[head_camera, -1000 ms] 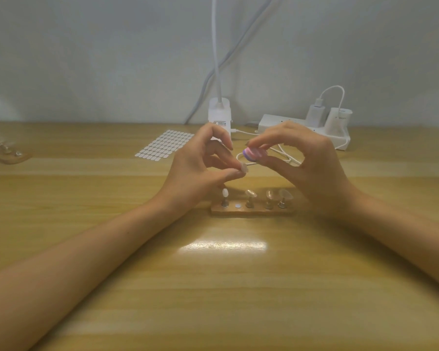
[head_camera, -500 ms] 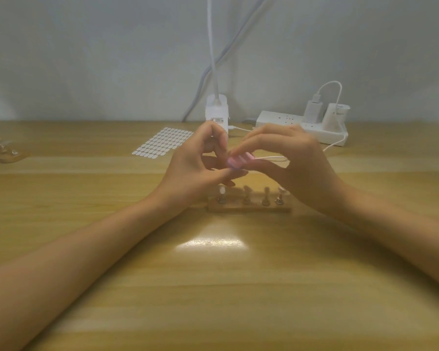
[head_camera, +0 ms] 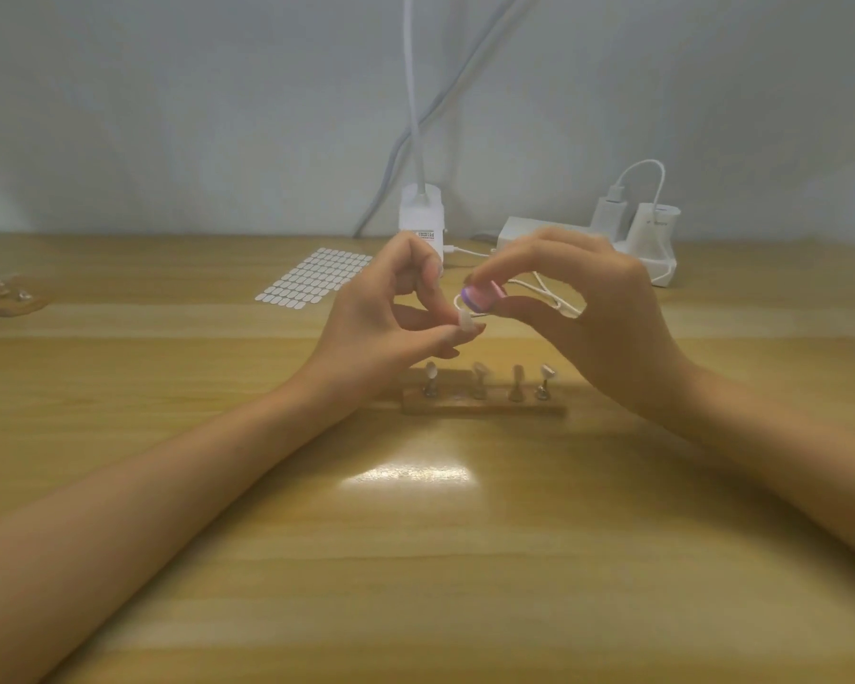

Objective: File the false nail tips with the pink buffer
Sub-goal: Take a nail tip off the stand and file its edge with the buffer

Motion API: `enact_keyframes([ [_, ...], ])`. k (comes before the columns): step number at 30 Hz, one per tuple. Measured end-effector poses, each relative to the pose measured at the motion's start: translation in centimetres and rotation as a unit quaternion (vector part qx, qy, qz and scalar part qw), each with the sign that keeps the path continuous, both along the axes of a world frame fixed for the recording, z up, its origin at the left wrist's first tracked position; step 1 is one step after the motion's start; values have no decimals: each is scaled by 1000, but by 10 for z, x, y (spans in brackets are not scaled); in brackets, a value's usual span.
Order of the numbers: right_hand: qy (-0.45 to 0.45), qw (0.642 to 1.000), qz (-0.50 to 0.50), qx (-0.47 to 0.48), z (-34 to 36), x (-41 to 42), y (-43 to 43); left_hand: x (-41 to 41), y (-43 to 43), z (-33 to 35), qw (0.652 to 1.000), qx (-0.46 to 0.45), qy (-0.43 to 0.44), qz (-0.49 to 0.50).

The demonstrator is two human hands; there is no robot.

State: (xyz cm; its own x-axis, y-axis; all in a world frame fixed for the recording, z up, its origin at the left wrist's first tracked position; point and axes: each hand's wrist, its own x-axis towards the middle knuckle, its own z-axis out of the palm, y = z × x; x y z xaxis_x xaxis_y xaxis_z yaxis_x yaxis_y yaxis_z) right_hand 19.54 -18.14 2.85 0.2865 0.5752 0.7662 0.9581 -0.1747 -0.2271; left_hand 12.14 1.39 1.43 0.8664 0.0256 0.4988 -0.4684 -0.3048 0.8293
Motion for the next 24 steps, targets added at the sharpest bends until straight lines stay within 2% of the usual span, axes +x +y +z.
enact_keyframes([
  [2,-35,999,0,-32,-4,-4,2,0,0,0,1000,6,-3,3],
  [4,-31,998,-26,-49,-6,1,-1,-1,0,0,1000,7,2,11],
  [7,-3,999,-26,-21,-3,4,-6,-1,0,0,1000,1,3,7],
  [10,-52,998,1,-30,-6,-4,-1,0,1,0,1000,9,-3,3],
  [13,-19,998,-31,-48,-7,3,-3,-1,2,0,1000,2,7,8],
  [15,2,999,-28,-27,-4,6,-7,-1,0,1,1000,1,9,6],
  [19,-28,999,-6,-34,-5,-3,1,0,1,1,1000,8,2,6],
  [21,-9,999,-25,-47,-6,2,-1,-1,2,0,1000,12,7,9],
  [24,6,1000,-25,-15,-4,5,-6,-1,0,0,1000,16,6,8],
])
